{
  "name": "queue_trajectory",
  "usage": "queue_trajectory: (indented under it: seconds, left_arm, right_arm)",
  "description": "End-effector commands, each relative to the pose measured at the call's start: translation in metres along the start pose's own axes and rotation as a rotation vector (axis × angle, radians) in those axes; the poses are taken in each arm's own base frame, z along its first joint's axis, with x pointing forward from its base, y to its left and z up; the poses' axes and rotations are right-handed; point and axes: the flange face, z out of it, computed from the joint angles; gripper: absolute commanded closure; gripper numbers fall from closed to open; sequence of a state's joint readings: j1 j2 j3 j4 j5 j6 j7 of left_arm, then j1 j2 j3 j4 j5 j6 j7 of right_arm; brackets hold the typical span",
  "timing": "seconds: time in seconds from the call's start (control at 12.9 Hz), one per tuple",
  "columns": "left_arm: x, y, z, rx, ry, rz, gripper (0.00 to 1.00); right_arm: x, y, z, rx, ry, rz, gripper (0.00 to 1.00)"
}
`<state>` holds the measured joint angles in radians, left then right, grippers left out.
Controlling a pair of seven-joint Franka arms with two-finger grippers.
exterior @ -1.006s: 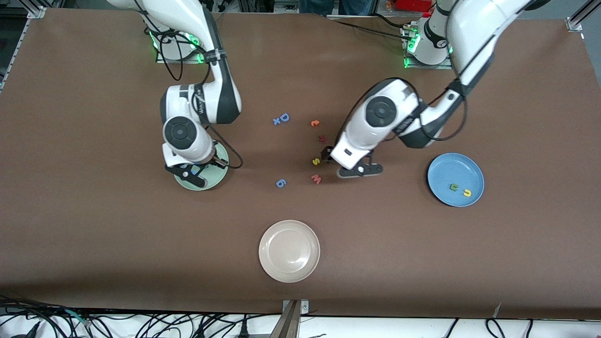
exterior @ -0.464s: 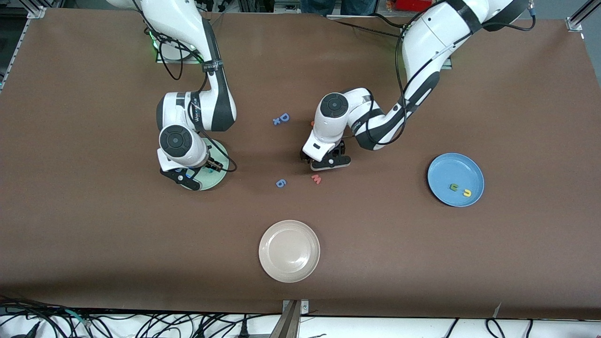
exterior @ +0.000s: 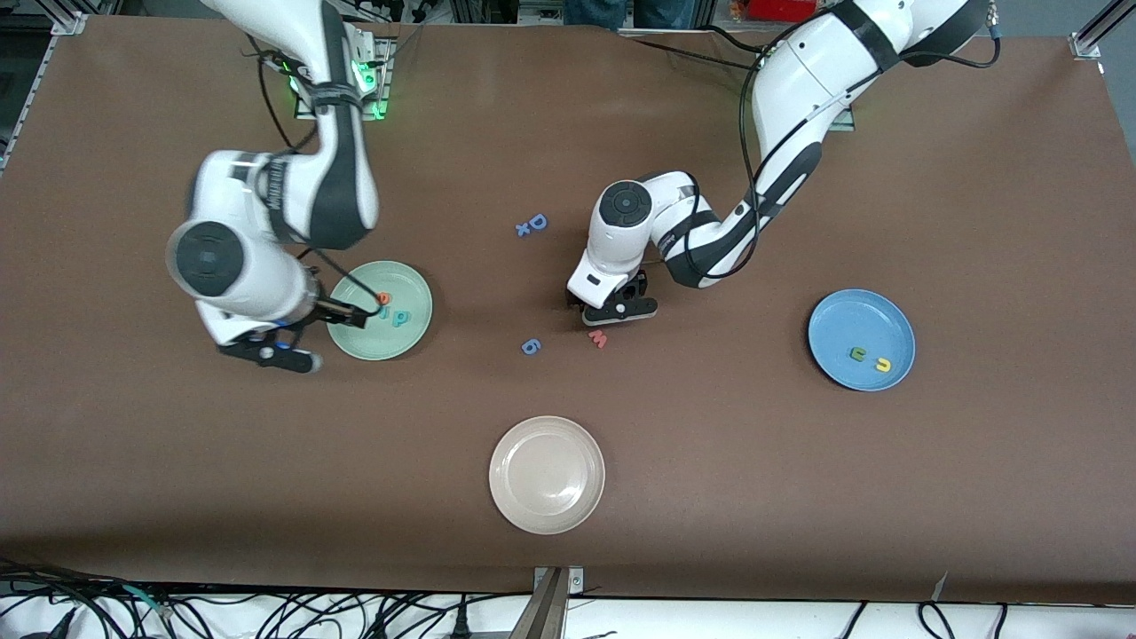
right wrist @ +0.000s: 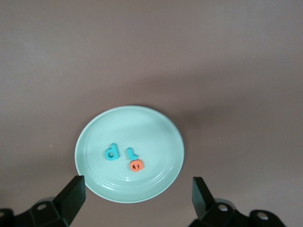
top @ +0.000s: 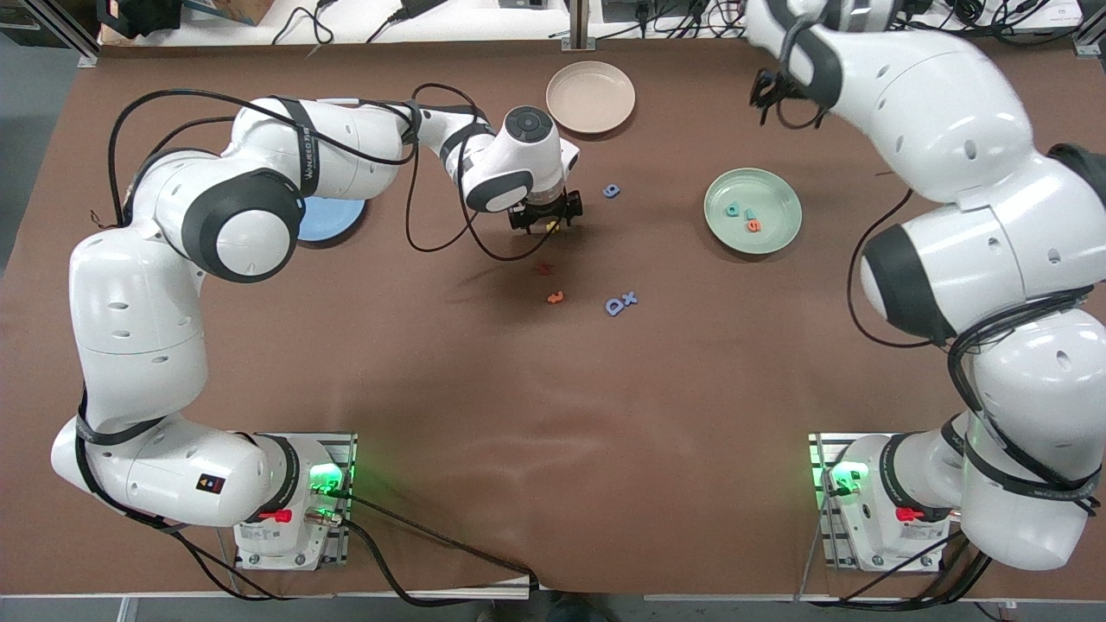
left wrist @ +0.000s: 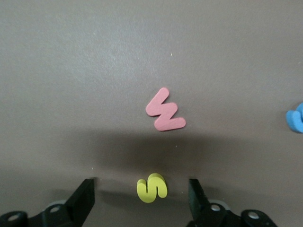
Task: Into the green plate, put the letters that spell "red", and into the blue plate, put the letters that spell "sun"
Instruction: 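Grasp the yellow s with the left gripper while the right gripper withdraws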
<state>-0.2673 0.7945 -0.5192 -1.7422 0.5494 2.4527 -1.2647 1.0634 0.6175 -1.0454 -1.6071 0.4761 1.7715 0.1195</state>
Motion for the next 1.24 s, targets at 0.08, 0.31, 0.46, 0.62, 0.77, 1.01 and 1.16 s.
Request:
queue_trajectory:
  seconds: [0.08, 0.31, 0.46, 0.62, 0.77, 1.01, 1.16]
  left_arm:
    - [0.000, 0.009, 0.003, 0.008, 0.034, 0.009, 0.40]
    - [0.002, 0.009, 0.000, 0.006, 0.038, 0.008, 0.60]
    - [0.001, 0.009, 0.000, 0.005, 0.037, 0.009, 0.67]
    - [0.002, 0.010, -0.002, 0.002, 0.037, 0.004, 0.72]
    - [0.002, 0.010, -0.002, 0.003, 0.035, 0.002, 0.76]
    - [0.016, 0.001, -0.013, 0.025, 0.043, -0.008, 0.78]
    - [0.047, -0.028, -0.028, 0.065, 0.028, -0.012, 0.79]
  right_arm:
    - [0.012, 0.051, -0.041, 0.109, 0.024, -0.028, 0.00]
    - [0.010, 0.043, -0.061, 0.091, 0.034, -0.050, 0.00]
    - [0.005, 0.040, -0.066, 0.123, 0.016, -0.080, 0.00]
    - [0.008, 0.052, -0.067, 0.089, 0.008, -0.121, 0.00]
    - [0.008, 0.059, -0.075, 0.062, 0.021, -0.176, 0.00]
    - [-0.012, 0.068, -0.110, 0.072, 0.036, -0.274, 0.00]
    - [-0.008, 0.111, -0.131, 0.060, 0.085, -0.270, 0.00]
